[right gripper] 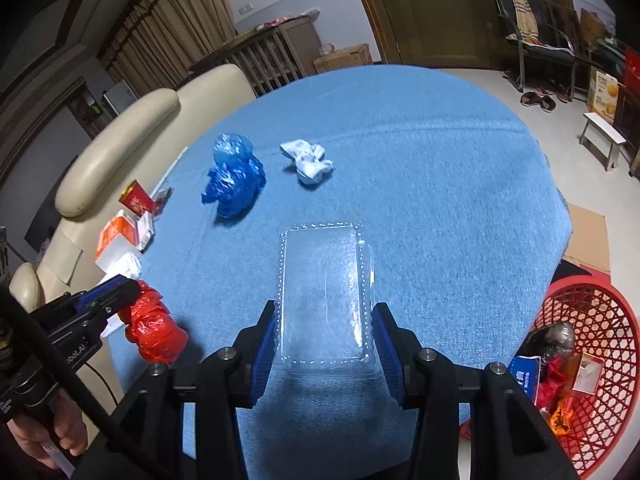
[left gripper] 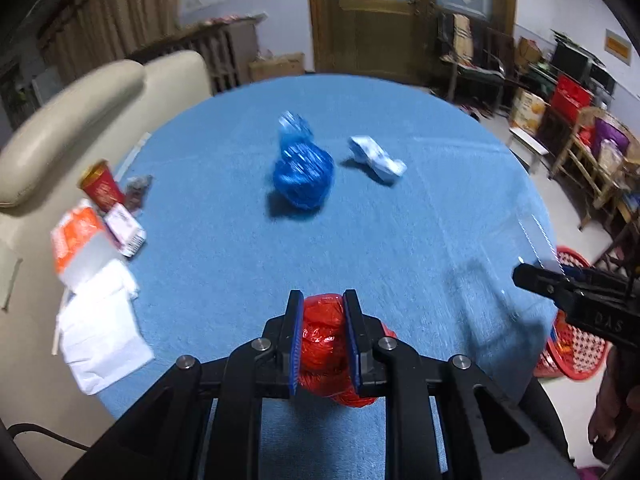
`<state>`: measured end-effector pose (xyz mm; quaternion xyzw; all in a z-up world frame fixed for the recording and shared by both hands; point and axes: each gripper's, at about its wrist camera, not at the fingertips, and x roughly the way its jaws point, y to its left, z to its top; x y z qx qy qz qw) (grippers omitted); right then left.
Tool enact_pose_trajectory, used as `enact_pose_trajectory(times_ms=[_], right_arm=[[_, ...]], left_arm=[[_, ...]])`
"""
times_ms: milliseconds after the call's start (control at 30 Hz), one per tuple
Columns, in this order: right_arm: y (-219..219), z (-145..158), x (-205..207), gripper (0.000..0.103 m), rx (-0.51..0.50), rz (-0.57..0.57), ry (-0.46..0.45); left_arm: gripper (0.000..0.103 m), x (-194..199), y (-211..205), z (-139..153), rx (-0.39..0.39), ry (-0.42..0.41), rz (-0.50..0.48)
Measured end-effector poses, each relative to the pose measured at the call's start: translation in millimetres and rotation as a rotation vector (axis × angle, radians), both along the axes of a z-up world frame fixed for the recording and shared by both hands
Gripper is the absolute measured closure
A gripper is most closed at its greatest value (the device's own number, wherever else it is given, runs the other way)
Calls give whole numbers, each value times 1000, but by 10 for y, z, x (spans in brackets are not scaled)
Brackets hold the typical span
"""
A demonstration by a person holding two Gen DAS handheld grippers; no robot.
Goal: Collect trash
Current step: 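Lift the red plastic bag with the left tool while the right tool holds the clear tray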
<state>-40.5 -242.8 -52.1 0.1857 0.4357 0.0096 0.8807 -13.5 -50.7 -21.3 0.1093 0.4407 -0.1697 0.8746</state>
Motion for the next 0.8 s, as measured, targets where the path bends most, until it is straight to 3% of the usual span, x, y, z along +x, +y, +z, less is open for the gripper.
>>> enact_pose_trajectory(times_ms=[133,200,300,500,800], right_arm=[[14,-67,24,54,0,2,21],[30,-73,29,54,-4,6,20],[42,-66,34,54,-7,10,17],[31,-49,26,54,-3,5,8],[30,-32,11,54,-7,10,7]], left_arm=[[78,80,96,-115,-65,76,-9],[59,121,179,-129,-96,98,7],[42,140,339,-72,-139,84,44],[37,97,463,6,-156,80,60],[36,60,188,-214,-139,159,32]])
